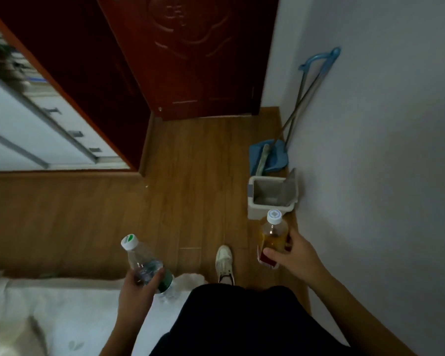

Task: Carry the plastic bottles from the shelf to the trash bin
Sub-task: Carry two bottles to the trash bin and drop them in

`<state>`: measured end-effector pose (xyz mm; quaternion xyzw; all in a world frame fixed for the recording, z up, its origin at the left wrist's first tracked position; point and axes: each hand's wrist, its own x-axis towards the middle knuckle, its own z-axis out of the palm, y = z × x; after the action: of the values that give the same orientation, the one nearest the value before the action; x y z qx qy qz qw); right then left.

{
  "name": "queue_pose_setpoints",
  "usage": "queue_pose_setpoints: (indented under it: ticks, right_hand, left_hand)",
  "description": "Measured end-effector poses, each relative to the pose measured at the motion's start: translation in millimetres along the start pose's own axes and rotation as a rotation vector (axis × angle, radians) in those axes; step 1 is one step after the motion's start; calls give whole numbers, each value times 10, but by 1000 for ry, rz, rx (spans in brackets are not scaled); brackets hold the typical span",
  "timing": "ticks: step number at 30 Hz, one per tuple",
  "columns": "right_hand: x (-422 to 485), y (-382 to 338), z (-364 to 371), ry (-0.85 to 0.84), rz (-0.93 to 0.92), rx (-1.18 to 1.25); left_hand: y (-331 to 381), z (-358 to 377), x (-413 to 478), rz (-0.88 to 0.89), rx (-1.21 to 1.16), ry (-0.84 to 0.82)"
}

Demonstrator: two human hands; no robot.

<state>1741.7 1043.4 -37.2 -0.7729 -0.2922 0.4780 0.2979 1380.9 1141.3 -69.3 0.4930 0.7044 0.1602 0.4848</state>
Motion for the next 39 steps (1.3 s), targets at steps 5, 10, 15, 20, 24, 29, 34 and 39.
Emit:
queue_pose_setpoints:
  ticks: [5,10,15,20,24,29,34,39]
  right_hand:
    - [336,-201,-291,209,62,71]
    - [519,-217,-588,408,159,125]
    - [905,-255,-819,488,197,158]
    - [1556,-441,-983,456,199,195]
    - [2073,-865,-1168,397,76,237]
    - [2476,-1227,-1313,425,19,281]
    - [2729,-1323,-1275,549,84,391]
    - [2811,-1396,-941,783,285,531]
  left_hand:
    - [1165,229,928,134,92,-192]
    - [2201,617,1582,333,185,-283]
    - [2822,1055,2046,385,261,-361]
    - [3154,1234,2460,377,331,-344]
    - [3540,1294,2714,370,353,-292]
    - [4012,1410,3111,389,459,-366]
    - [4620,1873,3645,443,566,-545]
    - [5212,2596,3964,618,740,-823]
